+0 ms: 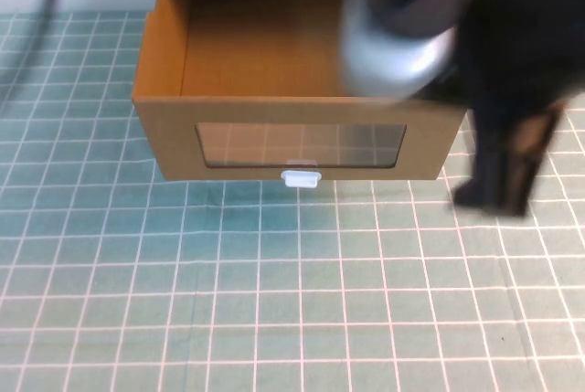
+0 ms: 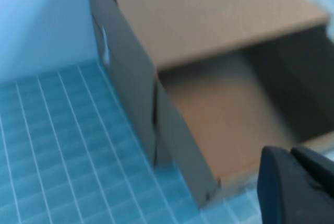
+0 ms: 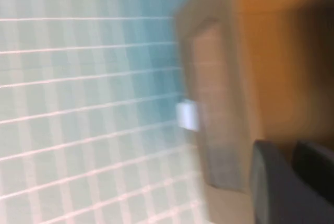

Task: Open the shoe box
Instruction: 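Pull the top drawer of the cardboard box fully open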

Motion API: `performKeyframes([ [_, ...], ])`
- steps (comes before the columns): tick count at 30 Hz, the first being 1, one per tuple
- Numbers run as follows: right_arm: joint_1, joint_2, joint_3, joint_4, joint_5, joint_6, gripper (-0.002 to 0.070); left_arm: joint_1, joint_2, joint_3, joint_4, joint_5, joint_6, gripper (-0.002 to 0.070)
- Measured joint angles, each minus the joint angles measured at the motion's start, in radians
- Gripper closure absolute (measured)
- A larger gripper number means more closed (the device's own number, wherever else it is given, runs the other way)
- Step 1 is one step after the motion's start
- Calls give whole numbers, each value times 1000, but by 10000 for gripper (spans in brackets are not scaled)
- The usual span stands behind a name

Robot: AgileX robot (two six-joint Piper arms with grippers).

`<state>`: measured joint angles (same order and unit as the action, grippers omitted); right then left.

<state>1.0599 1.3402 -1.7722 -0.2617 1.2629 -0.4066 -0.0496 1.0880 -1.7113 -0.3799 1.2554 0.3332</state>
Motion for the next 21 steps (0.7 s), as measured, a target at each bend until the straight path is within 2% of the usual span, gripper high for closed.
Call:
performKeyframes([
  [2, 0, -39, 0, -84, 2, 51, 652, -50, -68, 129, 50, -49, 5, 678],
  [6, 0, -165, 0, -178, 4, 186, 682, -140, -239, 339, 134, -171, 6, 678],
  [11, 0, -404, 101, -180, -8, 313, 687, -158, -464, 561, 197, -291, -7, 678],
  [16, 0, -665, 393, -196, -81, 376, 687, -159, -615, 812, 214, -375, -153, 679],
  [21, 0, -889, 739, -227, -252, 407, 689, -159, -721, 1003, 207, -490, -269, 678],
])
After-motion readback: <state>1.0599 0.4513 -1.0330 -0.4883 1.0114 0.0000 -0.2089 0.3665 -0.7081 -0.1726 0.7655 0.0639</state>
